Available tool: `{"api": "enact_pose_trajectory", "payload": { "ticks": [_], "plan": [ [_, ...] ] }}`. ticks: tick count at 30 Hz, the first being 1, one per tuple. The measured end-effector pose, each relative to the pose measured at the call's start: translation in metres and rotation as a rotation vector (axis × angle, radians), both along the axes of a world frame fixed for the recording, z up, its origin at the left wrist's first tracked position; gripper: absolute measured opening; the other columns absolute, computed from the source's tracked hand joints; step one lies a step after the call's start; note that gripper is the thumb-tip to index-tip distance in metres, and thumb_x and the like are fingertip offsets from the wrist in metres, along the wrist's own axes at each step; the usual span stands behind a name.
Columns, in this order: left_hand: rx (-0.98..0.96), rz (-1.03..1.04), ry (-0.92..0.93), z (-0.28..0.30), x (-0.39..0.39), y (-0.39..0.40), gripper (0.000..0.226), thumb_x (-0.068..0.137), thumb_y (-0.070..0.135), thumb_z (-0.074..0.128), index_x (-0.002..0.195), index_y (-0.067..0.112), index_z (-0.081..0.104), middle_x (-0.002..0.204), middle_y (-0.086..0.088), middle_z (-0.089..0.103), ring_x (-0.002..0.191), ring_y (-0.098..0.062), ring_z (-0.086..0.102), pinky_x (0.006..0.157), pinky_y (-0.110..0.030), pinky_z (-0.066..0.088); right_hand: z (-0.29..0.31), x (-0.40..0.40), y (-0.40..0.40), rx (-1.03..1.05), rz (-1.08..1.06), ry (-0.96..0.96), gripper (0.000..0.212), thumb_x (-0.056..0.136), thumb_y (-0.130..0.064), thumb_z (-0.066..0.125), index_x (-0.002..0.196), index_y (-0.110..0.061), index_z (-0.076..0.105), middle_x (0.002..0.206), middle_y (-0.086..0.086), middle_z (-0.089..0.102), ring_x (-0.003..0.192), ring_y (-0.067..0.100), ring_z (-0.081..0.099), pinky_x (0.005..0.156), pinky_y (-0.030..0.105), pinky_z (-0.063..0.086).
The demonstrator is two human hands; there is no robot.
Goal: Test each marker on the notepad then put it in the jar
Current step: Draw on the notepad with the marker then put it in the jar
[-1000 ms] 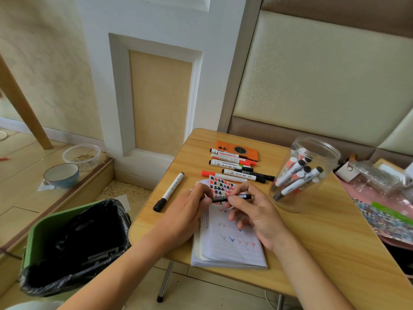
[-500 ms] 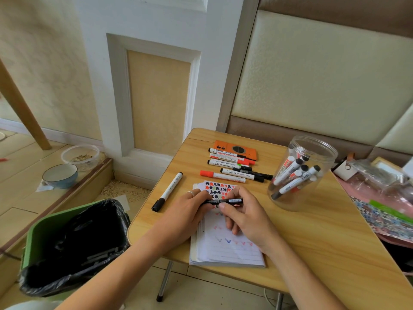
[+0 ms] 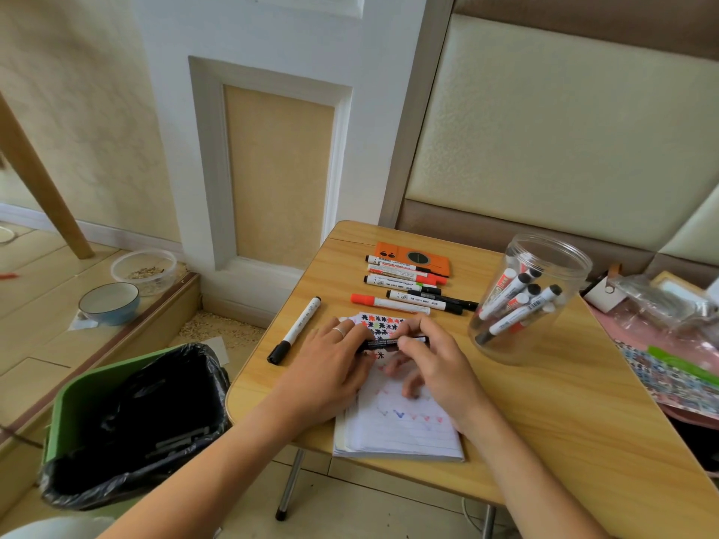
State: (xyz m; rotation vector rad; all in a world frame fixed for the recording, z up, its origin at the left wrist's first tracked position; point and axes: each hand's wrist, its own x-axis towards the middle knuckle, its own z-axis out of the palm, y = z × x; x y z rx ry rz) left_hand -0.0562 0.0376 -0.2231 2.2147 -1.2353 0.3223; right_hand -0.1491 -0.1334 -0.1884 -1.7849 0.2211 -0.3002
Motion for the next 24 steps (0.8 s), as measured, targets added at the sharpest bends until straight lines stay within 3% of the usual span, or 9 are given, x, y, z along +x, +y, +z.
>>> {"api": "enact_pose_trajectory", "payload": {
  "ticks": [2,4,8,10,12,14,16,19,24],
  "plan": [
    [0.051,0.065,0.015,-0.001,0.001,-0.001,0.042,0.097,0.045,0.048,0.134,0.027,0.044,0.125,0.006,0.050,0.113,-0.015,0.041,0.098,-0.036,0.037,0.006,0.001,0.000,-0.010,-0.063,-0.084,0.004,0.103,-0.003,0.054,0.105,-0.005,0.055,0.088,0.020,0.069,0.073,0.029,0.074,0.054,0.033,0.055],
    [0.049,0.093,0.095,-0.001,0.002,0.000,0.057,0.096,0.049,0.051,0.147,0.030,0.034,0.139,0.006,0.044,0.127,-0.015,0.037,0.111,-0.037,0.032,0.017,0.000,-0.004,-0.051,-0.151,-0.166,0.011,0.101,-0.004,0.061,0.108,-0.007,0.053,0.089,0.007,0.071,0.072,0.029,0.076,0.056,0.034,0.058],
    [0.098,0.089,0.162,-0.001,0.004,0.000,0.067,0.098,0.050,0.048,0.157,0.037,0.020,0.154,0.007,0.036,0.138,-0.015,0.037,0.117,-0.038,0.027,0.052,-0.007,-0.021,-0.113,-0.328,-0.342,0.015,0.097,-0.009,0.069,0.106,-0.011,0.057,0.086,0.007,0.076,0.075,0.024,0.078,0.054,0.031,0.059],
    [0.147,0.092,0.162,-0.002,0.005,0.000,0.063,0.097,0.053,0.042,0.156,0.036,0.027,0.158,0.009,0.034,0.141,-0.013,0.036,0.120,-0.039,0.024,0.074,-0.012,-0.032,-0.197,-0.472,-0.479,0.009,0.099,-0.013,0.067,0.099,-0.019,0.059,0.090,0.001,0.074,0.078,0.016,0.077,0.054,0.024,0.057],
    [0.184,0.093,0.154,-0.002,0.005,0.000,0.063,0.094,0.056,0.036,0.154,0.034,0.037,0.159,0.009,0.034,0.146,-0.012,0.031,0.122,-0.039,0.021,0.097,-0.017,-0.047,-0.313,-0.624,-0.623,0.005,0.102,-0.018,0.062,0.102,-0.019,0.057,0.092,-0.006,0.070,0.079,0.009,0.074,0.062,0.028,0.059],
    [0.190,0.092,0.154,-0.002,0.004,0.001,0.062,0.094,0.055,0.036,0.153,0.033,0.040,0.160,0.009,0.034,0.148,-0.011,0.028,0.122,-0.039,0.020,0.120,-0.021,-0.062,-0.467,-0.742,-0.723,0.014,0.103,-0.023,0.057,0.112,-0.012,0.056,0.095,-0.009,0.067,0.081,0.015,0.072,0.070,0.033,0.058],
    [0.196,0.095,0.154,-0.002,0.005,0.000,0.060,0.096,0.054,0.039,0.153,0.034,0.040,0.160,0.009,0.034,0.149,-0.011,0.027,0.123,-0.039,0.019,0.140,-0.024,-0.079,-0.658,-0.838,-0.774,0.020,0.104,-0.020,0.052,0.117,-0.004,0.055,0.097,-0.002,0.067,0.080,0.023,0.070,0.069,0.025,0.049],
    [0.210,0.101,0.162,-0.002,0.005,0.000,0.059,0.096,0.055,0.038,0.152,0.036,0.039,0.161,0.010,0.033,0.149,-0.011,0.026,0.123,-0.039,0.018,0.158,-0.025,-0.100,-0.884,-0.919,-0.703,0.023,0.103,-0.015,0.049,0.120,-0.001,0.055,0.101,0.013,0.067,0.086,0.030,0.063,0.069,0.025,0.034],
    [0.203,0.113,0.168,-0.001,0.004,0.001,0.060,0.093,0.056,0.036,0.150,0.036,0.043,0.159,0.011,0.036,0.147,-0.011,0.030,0.121,-0.036,0.021,0.151,-0.019,-0.123,-1.004,-0.841,-0.274,0.020,0.104,-0.012,0.051,0.123,-0.003,0.050,0.104,0.024,0.067,0.089,0.042,0.063,0.066,0.035,0.035]
  ]
}}
